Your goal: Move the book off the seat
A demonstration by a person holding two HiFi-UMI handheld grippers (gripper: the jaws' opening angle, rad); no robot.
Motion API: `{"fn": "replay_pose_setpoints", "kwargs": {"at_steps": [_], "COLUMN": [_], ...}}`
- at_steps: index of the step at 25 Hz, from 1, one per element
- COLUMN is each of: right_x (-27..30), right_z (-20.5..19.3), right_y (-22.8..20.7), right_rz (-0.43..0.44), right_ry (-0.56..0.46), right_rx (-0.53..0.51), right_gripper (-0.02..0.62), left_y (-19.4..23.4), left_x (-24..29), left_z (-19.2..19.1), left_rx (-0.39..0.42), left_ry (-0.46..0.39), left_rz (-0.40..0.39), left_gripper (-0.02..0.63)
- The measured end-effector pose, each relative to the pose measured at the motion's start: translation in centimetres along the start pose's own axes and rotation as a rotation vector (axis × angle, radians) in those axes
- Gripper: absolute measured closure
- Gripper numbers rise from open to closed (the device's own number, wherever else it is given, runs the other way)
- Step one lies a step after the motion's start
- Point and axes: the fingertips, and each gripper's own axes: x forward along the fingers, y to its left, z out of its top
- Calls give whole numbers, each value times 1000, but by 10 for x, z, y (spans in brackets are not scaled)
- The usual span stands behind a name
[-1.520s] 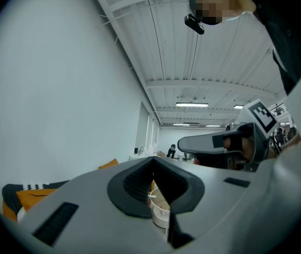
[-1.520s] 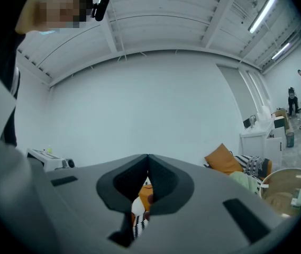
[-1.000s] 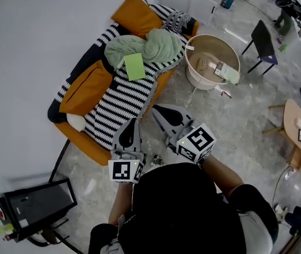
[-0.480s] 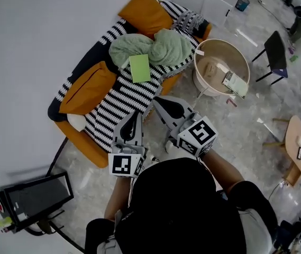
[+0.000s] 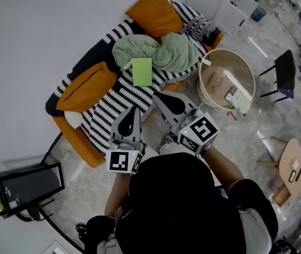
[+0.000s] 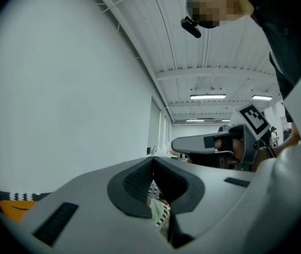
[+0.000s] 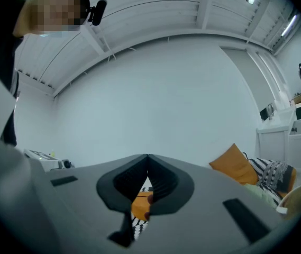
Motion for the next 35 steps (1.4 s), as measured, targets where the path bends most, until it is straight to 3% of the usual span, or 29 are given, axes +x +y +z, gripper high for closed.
{"fn": "replay_pose_setpoints", "kwargs": {"at_steps": [12,35], "right_x": [29,170], "right_z": [4,3], "right_y": [-56,-134], "right_rz": [6,-115], "right_ry": [18,77], "right_rx": [1,-5], "right_gripper": [580,580], "left_y": [22,146], "left_x": [56,170], "left_z": [-3,-20], "left_rx": [0,-47], "left_ry": [-2,43], "left_rz": [34,-110], "left_gripper": [595,595]}}
